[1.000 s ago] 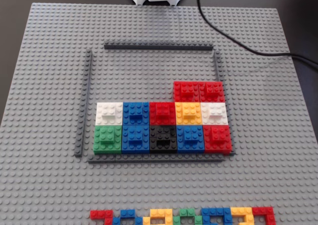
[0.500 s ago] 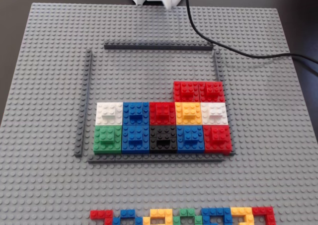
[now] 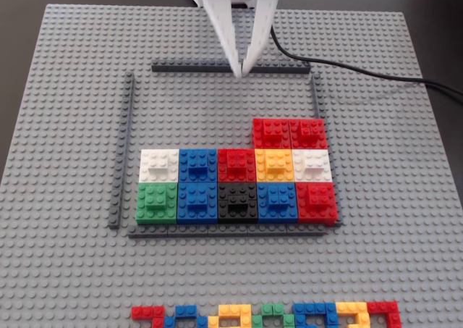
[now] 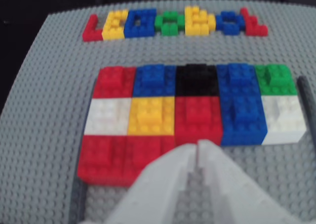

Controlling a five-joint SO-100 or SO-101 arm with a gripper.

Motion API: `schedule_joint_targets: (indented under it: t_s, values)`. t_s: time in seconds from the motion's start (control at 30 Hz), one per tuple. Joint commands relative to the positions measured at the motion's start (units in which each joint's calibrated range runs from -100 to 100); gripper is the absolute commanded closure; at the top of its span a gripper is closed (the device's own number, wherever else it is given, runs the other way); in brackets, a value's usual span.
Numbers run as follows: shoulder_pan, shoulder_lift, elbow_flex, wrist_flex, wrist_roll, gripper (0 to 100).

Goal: Grab the cube and place it into the grid

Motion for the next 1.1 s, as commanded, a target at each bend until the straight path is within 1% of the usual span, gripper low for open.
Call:
schedule_joint_targets:
  t_s: [0.0, 0.37, 0.63, 1.07]
  values:
    - [0.65, -1.95, 3.6, -1.25, -0.49, 100]
    - [-2.45, -1.95, 4.15, 5.0, -2.74, 100]
    - [-2.74, -1.95, 4.15, 9.59, -3.03, 100]
    - [-3.26, -1.95, 4.15, 9.69, -3.22, 100]
